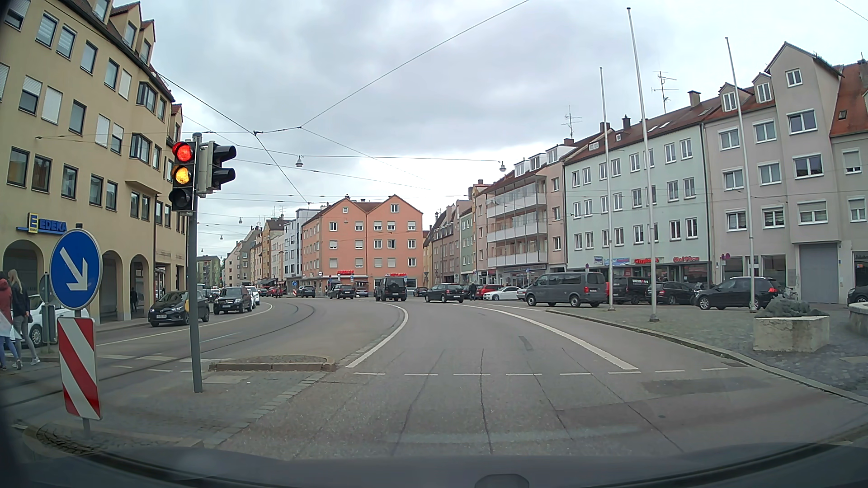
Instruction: Follow the waypoints while adhering to traffic rules and regulations
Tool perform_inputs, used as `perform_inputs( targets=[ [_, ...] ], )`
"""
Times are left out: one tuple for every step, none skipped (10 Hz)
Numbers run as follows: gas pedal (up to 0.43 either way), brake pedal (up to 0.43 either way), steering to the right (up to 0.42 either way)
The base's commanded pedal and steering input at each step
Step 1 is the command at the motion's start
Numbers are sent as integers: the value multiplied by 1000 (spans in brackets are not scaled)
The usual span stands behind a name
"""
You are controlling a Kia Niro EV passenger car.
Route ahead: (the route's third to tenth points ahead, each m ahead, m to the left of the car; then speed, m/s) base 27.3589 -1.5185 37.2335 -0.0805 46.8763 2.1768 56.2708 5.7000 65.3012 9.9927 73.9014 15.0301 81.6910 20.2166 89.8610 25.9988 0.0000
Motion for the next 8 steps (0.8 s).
perform_inputs(
  targets=[
    [0, 0, 20],
    [110, 0, 20],
    [449, 0, 20],
    [512, 0, 20],
    [531, 0, 20],
    [559, 0, 21],
    [598, 0, 23],
    [598, 0, 24]
  ],
)
